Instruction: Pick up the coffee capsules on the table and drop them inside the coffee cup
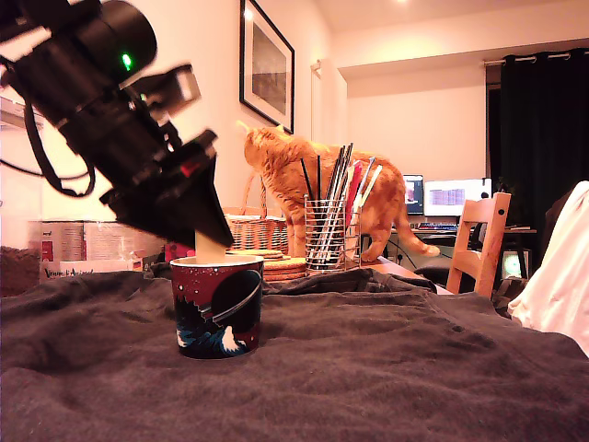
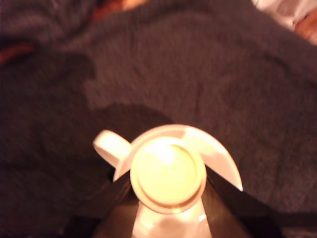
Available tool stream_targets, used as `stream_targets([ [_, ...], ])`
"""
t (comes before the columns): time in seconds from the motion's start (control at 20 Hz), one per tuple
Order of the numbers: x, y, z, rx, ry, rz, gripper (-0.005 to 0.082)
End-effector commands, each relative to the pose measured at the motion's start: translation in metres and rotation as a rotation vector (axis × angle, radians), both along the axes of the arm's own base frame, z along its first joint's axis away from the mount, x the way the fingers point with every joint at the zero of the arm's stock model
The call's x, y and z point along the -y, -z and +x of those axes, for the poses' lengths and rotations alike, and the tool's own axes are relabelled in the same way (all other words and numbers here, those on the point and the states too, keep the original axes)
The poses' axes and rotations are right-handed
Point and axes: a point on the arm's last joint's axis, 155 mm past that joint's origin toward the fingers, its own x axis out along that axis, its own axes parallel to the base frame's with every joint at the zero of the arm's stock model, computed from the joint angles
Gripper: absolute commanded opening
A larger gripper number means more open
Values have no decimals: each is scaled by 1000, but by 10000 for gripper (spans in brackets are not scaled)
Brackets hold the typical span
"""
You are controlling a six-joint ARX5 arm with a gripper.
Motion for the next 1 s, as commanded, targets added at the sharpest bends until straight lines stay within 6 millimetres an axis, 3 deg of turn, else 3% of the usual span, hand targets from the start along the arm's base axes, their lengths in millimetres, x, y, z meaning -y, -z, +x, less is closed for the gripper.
stream_targets([
  [0.0, 3, -2, 2, 10, 8, -3, 316],
  [0.35, 1, 2, -2, -10, 7, 7, 343],
  [0.5, 1, 2, -1, -9, 7, 7, 558],
  [0.55, 1, 2, -2, -10, 7, 7, 590],
  [0.95, 1, 1, -2, -9, 8, 6, 549],
])
